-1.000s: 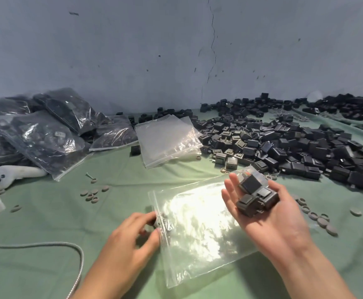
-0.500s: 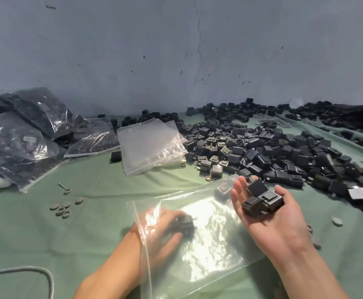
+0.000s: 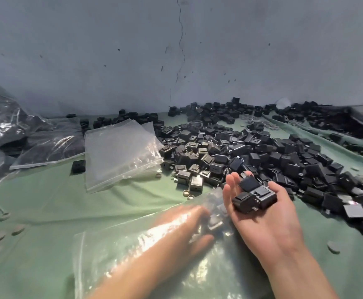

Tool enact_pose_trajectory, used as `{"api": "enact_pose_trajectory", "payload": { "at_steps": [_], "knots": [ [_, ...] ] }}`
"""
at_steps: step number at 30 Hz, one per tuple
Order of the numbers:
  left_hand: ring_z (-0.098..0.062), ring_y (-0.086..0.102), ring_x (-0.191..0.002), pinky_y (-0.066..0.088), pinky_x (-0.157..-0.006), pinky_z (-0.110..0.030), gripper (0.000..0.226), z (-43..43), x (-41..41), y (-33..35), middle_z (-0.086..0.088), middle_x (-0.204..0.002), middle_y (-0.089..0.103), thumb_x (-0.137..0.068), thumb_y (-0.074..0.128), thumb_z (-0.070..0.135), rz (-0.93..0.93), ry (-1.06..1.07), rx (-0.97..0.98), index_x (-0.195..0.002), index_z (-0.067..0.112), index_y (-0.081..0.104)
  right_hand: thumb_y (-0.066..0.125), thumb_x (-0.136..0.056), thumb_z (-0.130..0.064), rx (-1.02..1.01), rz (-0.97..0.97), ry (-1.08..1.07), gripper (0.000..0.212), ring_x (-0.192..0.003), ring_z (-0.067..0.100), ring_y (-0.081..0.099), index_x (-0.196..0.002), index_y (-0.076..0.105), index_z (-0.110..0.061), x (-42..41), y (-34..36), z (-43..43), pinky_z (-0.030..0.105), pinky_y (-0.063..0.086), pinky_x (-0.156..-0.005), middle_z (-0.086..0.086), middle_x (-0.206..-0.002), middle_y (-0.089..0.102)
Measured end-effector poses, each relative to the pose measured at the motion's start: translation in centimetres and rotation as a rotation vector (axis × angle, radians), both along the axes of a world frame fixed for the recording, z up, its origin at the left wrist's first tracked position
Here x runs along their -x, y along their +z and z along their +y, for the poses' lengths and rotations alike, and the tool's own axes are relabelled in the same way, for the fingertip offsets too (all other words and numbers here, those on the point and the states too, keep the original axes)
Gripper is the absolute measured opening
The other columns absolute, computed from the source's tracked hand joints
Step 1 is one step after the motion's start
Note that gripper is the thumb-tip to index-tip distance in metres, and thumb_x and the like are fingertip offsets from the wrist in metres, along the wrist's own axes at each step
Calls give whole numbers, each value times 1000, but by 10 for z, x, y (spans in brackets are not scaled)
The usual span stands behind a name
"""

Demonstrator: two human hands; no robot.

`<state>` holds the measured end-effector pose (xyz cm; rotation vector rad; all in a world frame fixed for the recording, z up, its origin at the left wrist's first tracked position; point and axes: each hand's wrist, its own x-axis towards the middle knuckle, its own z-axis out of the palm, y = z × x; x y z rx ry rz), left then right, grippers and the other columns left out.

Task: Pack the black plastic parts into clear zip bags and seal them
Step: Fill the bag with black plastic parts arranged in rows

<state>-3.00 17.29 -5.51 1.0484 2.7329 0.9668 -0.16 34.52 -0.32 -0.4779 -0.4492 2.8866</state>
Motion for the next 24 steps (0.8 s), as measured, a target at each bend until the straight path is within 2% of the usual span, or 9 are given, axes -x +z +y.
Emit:
{"api": "enact_pose_trajectory", "payload": {
  "at_steps": [2, 6, 8, 11, 13, 16, 20, 22, 24],
  "knots": [
    [20, 55, -85, 48, -65, -2, 18, 8, -1, -2, 19, -92, 57, -97, 49, 54, -41, 22, -6, -107, 41, 43, 47, -100, -35, -3, -8, -7, 41, -100, 32, 71, -127, 64, -9, 5, -2, 4, 41, 61, -74, 18, -120, 70],
    [17, 54, -83, 49, -76, -10, 13, 20, -7, 2, 15, -94, 57, -99, 45, 49, -76, 121, -51, -103, 37, 48, 48, -100, -36, 11, -21, 3, 35, -102, 31, 71, -114, 68, -11, 13, -3, 8, 40, 61, -71, 20, -125, 67],
    [18, 50, -83, 42, -72, -6, 26, 20, -9, 9, 23, -90, 56, -95, 39, 59, 112, 178, 24, -99, 41, 57, 47, -100, -36, 23, -15, -2, 36, -101, 31, 70, -114, 68, -10, 17, -3, 8, 40, 61, -72, 21, -126, 66],
    [14, 45, -78, 34, -67, -8, 21, 10, -9, 18, 23, -81, 47, -93, 35, 62, 249, 214, 25, -86, 48, 48, 46, -101, -38, 41, -6, -7, 36, -100, 32, 71, -114, 67, -12, 20, -2, 5, 39, 61, -71, 20, -127, 65],
    [10, 45, -92, 36, -81, -9, 24, 3, -9, 15, 27, -100, 46, -98, 32, 58, 282, 163, 50, -104, 48, 53, 46, -100, -39, 50, -3, 6, 36, -101, 32, 71, -115, 66, -13, 18, -1, 2, 40, 60, -72, 19, -127, 65],
    [13, 37, -118, 29, -103, -10, 32, -6, -16, 7, 31, -127, 41, -103, 33, 45, 249, 127, 20, -124, 41, 57, 47, -99, -39, 56, 15, 36, 35, -98, 35, 71, -115, 67, -13, 12, 0, -5, 43, 60, -76, 20, -127, 65],
    [11, 42, -126, 29, -108, -8, 33, -23, -29, 14, 23, -137, 49, -102, 46, 36, 207, 61, -73, -130, 29, 62, 51, -97, -37, 50, 49, 47, 36, -100, 37, 71, -117, 66, -11, 2, 5, -14, 47, 59, -80, 23, -125, 65],
    [7, 48, -124, 36, -105, -14, 25, -40, -36, 15, 29, -131, 54, -100, 52, 36, 136, 92, -143, -119, 34, 68, 55, -95, -35, 42, 59, 65, 37, -100, 39, 71, -119, 67, -10, -6, 5, -20, 50, 58, -84, 25, -123, 67],
    [2, 65, -103, 51, -93, -26, 18, -62, -43, 23, 24, -107, 70, -89, 60, 31, 16, 205, -279, -90, 35, 78, 58, -94, -33, 54, 73, 100, 37, -102, 41, 70, -122, 66, -10, -14, 5, -28, 52, 57, -87, 24, -121, 68]
  ]
}}
